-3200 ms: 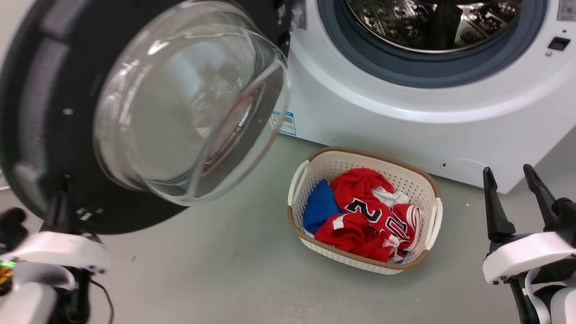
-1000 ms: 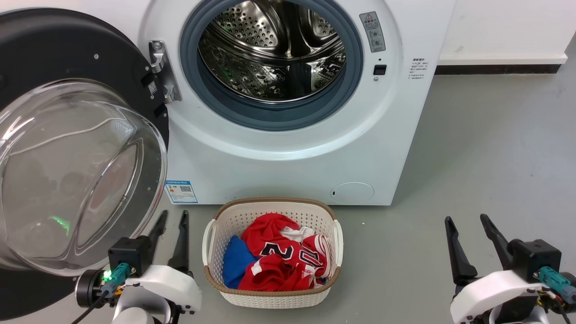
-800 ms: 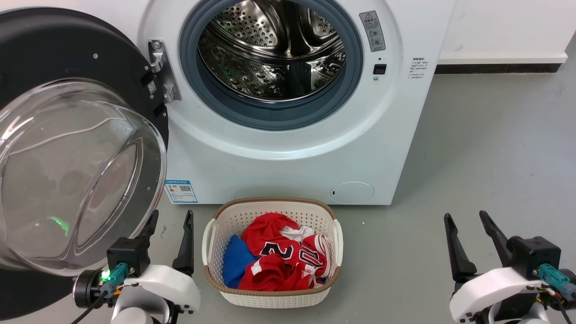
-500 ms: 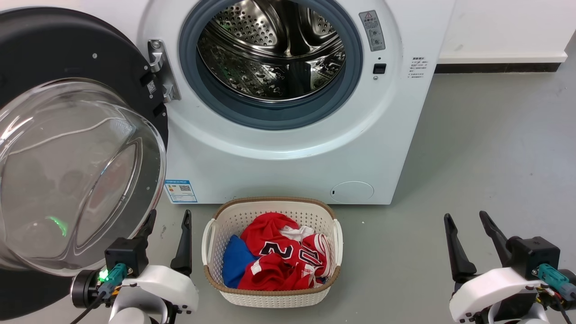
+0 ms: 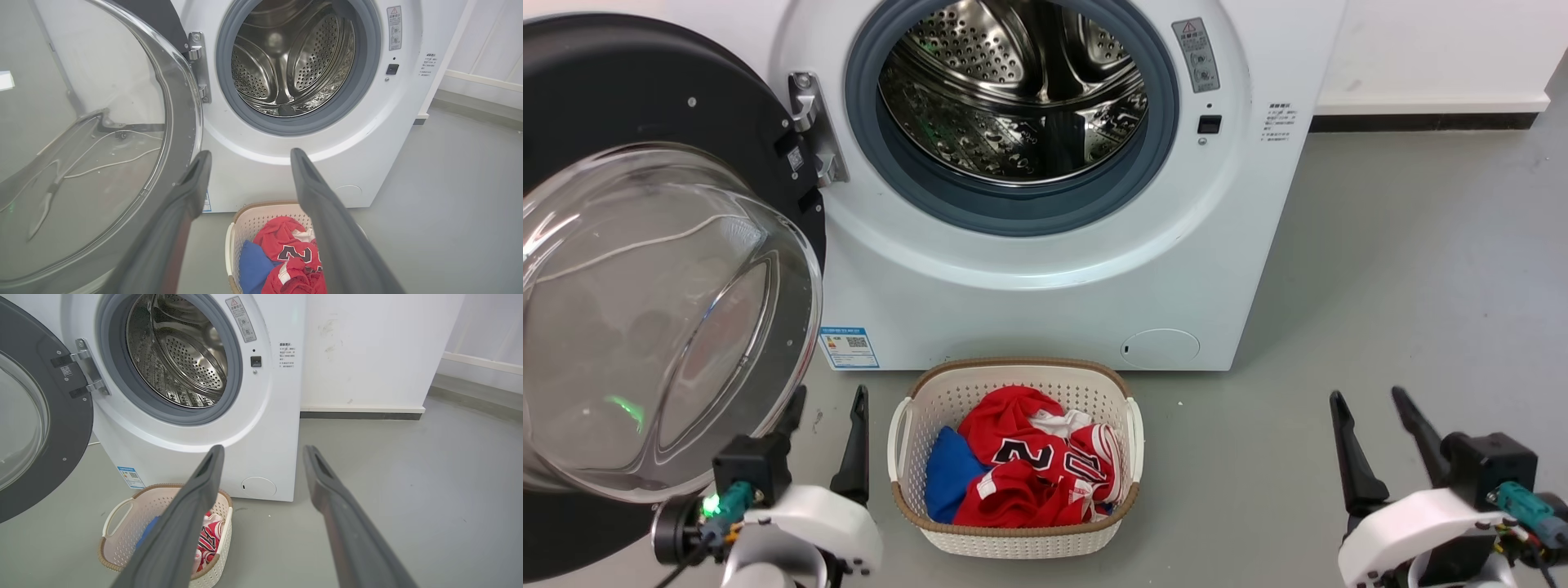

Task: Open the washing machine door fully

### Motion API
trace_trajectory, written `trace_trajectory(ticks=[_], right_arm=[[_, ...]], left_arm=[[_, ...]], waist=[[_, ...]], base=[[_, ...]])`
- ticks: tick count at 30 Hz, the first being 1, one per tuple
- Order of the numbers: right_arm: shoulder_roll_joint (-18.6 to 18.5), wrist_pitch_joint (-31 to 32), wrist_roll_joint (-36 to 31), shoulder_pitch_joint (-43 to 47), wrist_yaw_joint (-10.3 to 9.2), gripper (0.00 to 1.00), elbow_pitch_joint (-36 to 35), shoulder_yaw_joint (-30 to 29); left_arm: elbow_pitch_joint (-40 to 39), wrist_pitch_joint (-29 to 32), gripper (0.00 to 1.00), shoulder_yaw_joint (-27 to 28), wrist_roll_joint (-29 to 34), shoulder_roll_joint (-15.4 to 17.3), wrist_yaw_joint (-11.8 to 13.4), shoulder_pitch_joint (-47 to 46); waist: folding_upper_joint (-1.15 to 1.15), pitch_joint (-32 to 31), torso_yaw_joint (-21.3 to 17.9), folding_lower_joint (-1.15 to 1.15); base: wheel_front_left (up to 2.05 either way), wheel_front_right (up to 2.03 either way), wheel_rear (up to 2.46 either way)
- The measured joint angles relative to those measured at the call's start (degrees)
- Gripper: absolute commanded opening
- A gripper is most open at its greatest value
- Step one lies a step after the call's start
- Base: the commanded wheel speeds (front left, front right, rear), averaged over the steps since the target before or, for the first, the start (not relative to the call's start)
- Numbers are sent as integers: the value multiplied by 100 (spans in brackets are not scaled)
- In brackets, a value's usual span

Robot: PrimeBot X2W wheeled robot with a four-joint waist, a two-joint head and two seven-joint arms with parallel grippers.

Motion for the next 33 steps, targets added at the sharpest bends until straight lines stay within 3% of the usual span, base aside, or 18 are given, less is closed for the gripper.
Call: trace_trajectory(ticks=[6,33], right_arm=[[2,45,78,147,0,0,300,-2],[3,288,2922,-19,0,0,550,-146]], left_arm=[[214,40,0,-56,-82,-172,-31,292],[185,692,0,871,-2169,-709,-626,301]], waist=[[0,1,-1,0],[0,21,9,1]], base=[[0,0,0],[0,0,0]])
